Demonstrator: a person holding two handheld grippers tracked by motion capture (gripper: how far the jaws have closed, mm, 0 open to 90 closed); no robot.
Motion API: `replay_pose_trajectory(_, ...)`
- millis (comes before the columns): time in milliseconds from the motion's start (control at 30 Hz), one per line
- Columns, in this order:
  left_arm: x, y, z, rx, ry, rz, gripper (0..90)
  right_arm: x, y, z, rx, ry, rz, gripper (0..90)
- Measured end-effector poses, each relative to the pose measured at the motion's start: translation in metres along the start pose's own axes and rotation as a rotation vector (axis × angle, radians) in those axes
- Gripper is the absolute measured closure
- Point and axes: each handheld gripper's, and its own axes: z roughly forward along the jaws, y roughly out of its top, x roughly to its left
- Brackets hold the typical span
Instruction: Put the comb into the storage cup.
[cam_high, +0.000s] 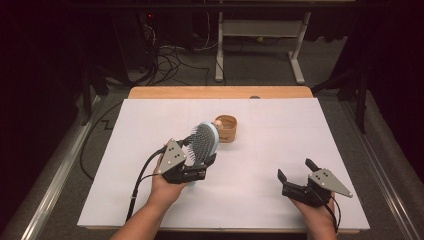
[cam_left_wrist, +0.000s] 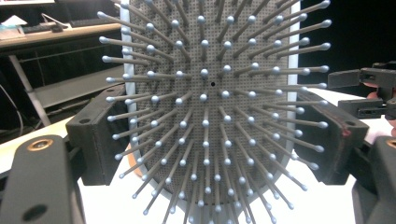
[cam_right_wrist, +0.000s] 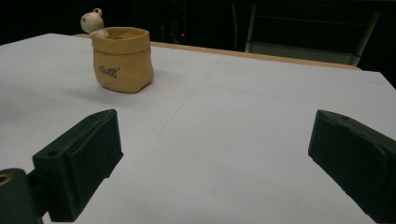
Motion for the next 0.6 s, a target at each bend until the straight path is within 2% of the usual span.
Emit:
replay_pose_trajectory(133,0.001,-0.001,-0.001,-0.01,0.011,0.0,19.8,0.005,-0.001,0.004,0.008,0.015,-0.013,3.2)
replay_pose_trajectory(600,0.0,-0.002,0.0,-0.016,0.011,0.01,19.8,0.031,0.009,0.022,0.012,0.104,-0.045,3.2)
